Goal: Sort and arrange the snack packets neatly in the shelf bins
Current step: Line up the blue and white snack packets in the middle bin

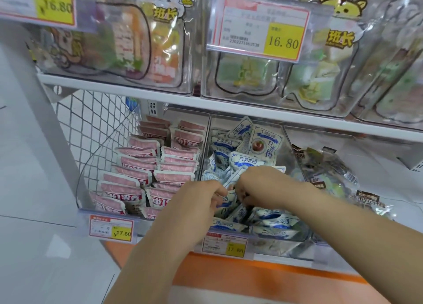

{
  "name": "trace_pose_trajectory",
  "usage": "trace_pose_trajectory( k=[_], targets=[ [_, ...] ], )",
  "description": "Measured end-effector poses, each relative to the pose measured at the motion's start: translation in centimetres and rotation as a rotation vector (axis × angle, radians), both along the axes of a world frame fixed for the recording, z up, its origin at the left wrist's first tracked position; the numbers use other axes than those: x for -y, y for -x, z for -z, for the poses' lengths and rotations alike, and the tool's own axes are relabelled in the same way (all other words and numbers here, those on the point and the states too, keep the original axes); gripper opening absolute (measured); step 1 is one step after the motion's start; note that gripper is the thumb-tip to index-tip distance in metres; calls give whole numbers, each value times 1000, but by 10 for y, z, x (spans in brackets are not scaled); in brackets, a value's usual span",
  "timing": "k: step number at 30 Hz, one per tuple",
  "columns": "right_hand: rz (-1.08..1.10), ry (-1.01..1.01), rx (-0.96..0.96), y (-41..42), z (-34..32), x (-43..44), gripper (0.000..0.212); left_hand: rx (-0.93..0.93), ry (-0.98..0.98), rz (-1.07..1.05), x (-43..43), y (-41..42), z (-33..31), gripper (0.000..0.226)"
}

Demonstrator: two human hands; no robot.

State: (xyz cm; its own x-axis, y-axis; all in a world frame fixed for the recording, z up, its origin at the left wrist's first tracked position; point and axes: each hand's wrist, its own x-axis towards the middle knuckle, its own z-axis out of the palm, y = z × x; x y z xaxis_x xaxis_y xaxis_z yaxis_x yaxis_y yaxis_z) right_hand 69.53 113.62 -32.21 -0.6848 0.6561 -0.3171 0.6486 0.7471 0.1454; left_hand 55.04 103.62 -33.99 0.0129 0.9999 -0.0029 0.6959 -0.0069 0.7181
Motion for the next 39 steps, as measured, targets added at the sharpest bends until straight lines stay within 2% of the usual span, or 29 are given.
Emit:
trace_pose_trajectory(
  k=[4,6,9,11,13,17,18,22,25,29,31,33,34,36,39],
  targets=[
    [13,49,-163,-18,-3,-3,15,-26,-2,-18,5,8,0,42],
    [65,79,-341,-31,-10,-1,13,-52,-29,-28,7,11,-2,41],
    [199,147,-733,-42,-19,7,13,-57,-73,-29,9,10,-6,37],
    [274,232,-839,-41,-20,14,14,-35,-98,-62,8,9,-8,34],
    [286,321,-807,-34,-17,23,16,-3,-128,-114,8,10,-10,32],
    [154,240,-469,-25,-9,29,20,-189,-234,-152,7,11,-12,29],
    [151,237,-472,-25,-10,29,16,-235,-245,-146,7,10,-12,28],
    [239,327,-777,-24,-14,28,6,-318,-253,-127,4,9,-8,19],
    [182,263,-677,-19,-2,31,4,-338,-265,-109,2,7,-8,18],
    [187,302,-680,-16,7,33,3,-369,-259,-42,2,0,-10,26],
    [216,383,-706,-22,1,30,12,-463,-210,9,3,-6,-10,34],
    [248,397,-617,-31,-6,26,29,-546,-196,24,2,-11,-8,35],
    [233,350,-511,-33,-8,24,32,-548,-203,10,1,-11,-7,33],
    [160,226,-337,-33,-7,24,23,-518,-228,-36,0,-12,-8,27],
    [121,99,-372,-23,-5,30,15,-510,-256,-107,3,-11,-9,24]
  ],
)
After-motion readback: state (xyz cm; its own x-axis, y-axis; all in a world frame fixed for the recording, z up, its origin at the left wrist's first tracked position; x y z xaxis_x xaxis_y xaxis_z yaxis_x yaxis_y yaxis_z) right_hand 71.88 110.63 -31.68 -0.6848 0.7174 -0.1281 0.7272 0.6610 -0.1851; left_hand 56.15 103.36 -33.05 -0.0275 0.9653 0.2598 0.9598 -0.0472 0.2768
